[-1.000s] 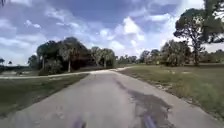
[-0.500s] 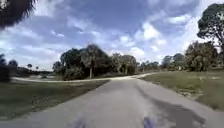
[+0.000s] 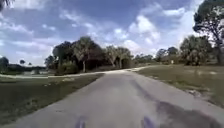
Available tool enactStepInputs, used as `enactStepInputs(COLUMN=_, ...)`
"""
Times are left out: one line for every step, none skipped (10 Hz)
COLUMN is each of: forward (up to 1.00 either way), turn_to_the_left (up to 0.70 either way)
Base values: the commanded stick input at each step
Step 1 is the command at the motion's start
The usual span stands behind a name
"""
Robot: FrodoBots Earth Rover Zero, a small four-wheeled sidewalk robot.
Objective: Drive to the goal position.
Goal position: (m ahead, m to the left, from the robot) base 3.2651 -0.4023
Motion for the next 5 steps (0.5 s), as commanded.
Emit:
enactStepInputs(forward=0.69, turn_to_the_left=0.03)
enactStepInputs(forward=0.69, turn_to_the_left=0.03)
enactStepInputs(forward=0.69, turn_to_the_left=0.03)
enactStepInputs(forward=0.69, turn_to_the_left=0.03)
enactStepInputs(forward=0.69, turn_to_the_left=0.03)
